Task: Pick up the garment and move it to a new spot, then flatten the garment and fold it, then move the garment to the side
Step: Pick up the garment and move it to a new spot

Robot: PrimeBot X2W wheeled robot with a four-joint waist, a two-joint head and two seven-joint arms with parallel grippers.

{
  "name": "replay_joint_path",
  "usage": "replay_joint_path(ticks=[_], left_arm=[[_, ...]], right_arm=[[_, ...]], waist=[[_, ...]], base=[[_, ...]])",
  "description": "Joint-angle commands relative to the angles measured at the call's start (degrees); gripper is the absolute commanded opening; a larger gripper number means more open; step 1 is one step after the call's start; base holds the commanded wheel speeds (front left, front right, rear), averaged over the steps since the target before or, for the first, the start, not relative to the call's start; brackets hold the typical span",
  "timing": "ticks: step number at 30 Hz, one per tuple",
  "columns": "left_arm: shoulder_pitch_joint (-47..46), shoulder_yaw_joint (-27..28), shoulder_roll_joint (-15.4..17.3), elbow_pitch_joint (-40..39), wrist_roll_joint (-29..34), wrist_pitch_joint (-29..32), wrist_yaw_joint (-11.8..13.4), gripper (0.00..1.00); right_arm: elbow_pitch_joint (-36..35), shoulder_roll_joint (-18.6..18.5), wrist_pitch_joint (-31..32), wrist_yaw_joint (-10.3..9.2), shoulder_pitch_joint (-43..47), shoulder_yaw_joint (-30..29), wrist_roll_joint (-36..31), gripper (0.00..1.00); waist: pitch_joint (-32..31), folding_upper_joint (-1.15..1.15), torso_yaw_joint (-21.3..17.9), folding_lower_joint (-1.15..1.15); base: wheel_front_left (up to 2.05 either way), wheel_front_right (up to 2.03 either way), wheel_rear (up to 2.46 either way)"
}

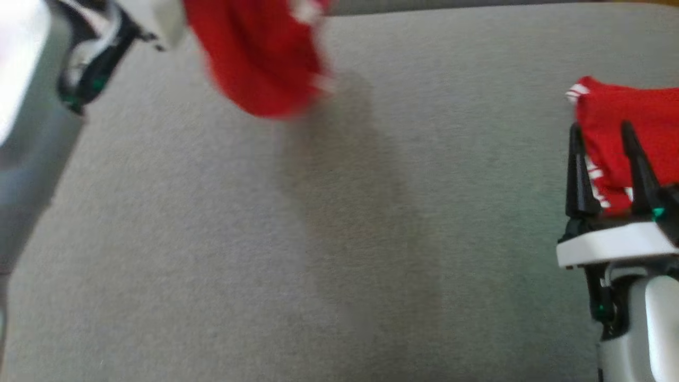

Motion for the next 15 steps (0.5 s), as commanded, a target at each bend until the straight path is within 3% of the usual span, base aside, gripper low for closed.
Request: replay_joint_path(ticks=[1,8,15], left_arm=[[-1.87,1.8,1.15,-4.1,-2.19,0.93,0.11,0.0],[11.07,0.15,1.25,-9.42,-9.13,2.66,1.36,0.0],[22.5,-1.76,2.05,-2.02,-11.76,0.35,2.19,0.0]], right_arm=[[-1.29,-0.16,-0.9,0.37,0.24,0.46,0.58,1.0],[-0.35,-0.16,-1.77,0.37,1.76,-0.69,1.07,1.0],[0.09,-0.16,-2.57,0.37,-0.5,0.79,1.65,1.0]], waist=[[-2.13,-0.01,-2.49,0.02],[0.77,-0.01,-2.64,0.02],[6.28,-0.01,-3.4,0.02]], base=[[0.0,0.0,0.0],[0.0,0.0,0.0],[0.0,0.0,0.0]])
